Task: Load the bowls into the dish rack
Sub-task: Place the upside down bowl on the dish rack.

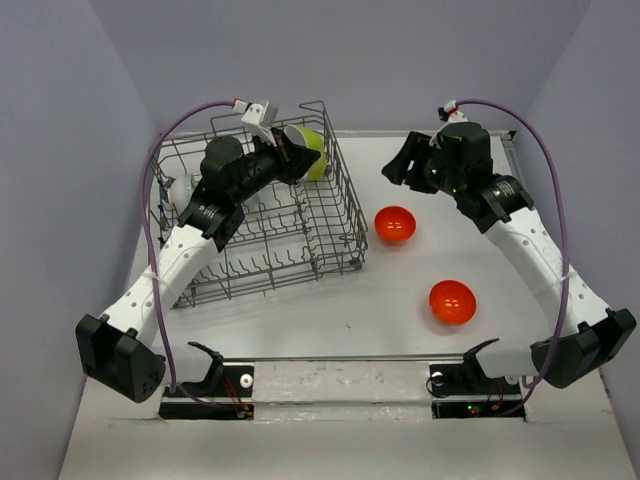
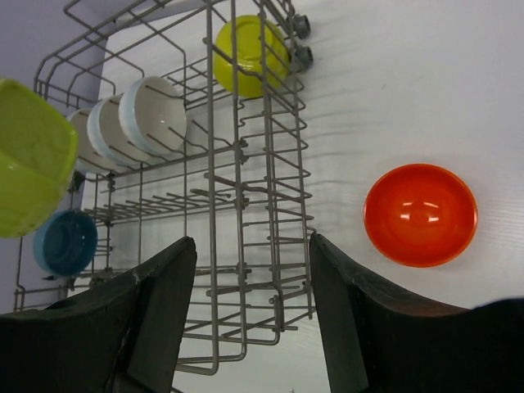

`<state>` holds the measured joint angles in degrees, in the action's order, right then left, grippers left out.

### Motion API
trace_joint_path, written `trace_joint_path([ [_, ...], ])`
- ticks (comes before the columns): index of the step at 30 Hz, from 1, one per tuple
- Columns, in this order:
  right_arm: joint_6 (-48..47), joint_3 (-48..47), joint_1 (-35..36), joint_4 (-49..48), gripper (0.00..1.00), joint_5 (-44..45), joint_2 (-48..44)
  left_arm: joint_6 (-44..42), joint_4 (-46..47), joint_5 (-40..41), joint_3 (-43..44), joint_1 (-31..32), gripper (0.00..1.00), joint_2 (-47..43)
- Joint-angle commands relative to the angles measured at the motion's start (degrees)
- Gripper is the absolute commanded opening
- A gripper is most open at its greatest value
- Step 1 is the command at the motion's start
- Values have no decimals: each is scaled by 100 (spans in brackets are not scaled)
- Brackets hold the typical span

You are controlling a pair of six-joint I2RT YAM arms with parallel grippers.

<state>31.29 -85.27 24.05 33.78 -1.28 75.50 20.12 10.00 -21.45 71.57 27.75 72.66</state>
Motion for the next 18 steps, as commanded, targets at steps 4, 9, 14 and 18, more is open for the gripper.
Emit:
trace_joint_path([
  [4,-105,28,327,-557,63,-22,227,1826,2303,-939,-696,-515,0,-297],
  [9,-193,55,547,-592,63,328,482,2487,3296,-1360,-1373,-920,0,-112],
  [14,-255,-15,609,-662,63,321,606,2874,3921,-1581,-1742,-1095,0,212],
  [18,-334,-68,732,-680,63,304,729,3199,4457,-1757,-1892,-1210,0,520],
])
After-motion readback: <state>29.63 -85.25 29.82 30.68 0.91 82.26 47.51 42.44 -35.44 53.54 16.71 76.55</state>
